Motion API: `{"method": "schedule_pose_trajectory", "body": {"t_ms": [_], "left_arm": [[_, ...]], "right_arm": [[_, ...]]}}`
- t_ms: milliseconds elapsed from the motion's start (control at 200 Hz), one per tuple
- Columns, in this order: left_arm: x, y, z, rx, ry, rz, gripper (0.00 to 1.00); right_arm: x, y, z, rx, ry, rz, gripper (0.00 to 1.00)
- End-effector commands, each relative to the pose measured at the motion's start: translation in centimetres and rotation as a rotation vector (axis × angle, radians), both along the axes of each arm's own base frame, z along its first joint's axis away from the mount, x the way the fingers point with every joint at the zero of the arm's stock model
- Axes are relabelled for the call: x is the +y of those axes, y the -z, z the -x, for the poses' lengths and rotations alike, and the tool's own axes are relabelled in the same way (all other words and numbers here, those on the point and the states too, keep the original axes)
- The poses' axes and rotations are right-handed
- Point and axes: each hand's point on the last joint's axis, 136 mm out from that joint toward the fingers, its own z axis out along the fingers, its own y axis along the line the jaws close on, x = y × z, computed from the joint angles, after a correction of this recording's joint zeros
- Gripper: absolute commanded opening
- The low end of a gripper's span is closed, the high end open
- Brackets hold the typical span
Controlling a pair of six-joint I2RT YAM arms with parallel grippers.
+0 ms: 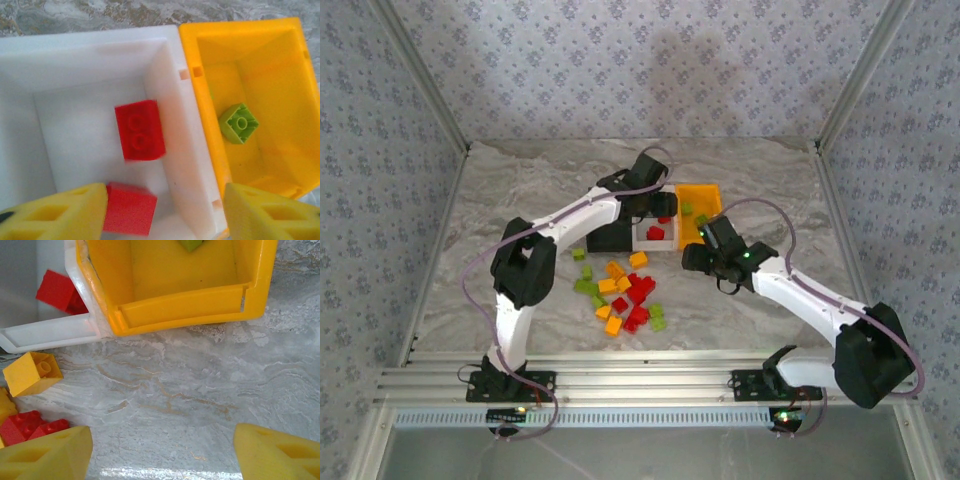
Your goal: Sort the legos into containers by color
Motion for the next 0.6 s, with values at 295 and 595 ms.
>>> {"method": "schedule_pose_trajectory", "body": {"t_ms": [295,595], "left_arm": [[4.0,-9.2,7.0,-0.12,0.007,0.181,0.89],[18.7,-1.2,12.7,-0.019,-0.276,0.065,0.92]], "right_arm": [[5.7,0.7,2.2,0.017,-0.261,-0.047,0.78],[7.9,1.9,2.2,0.02,-0.292,-0.013,0.78]]}}
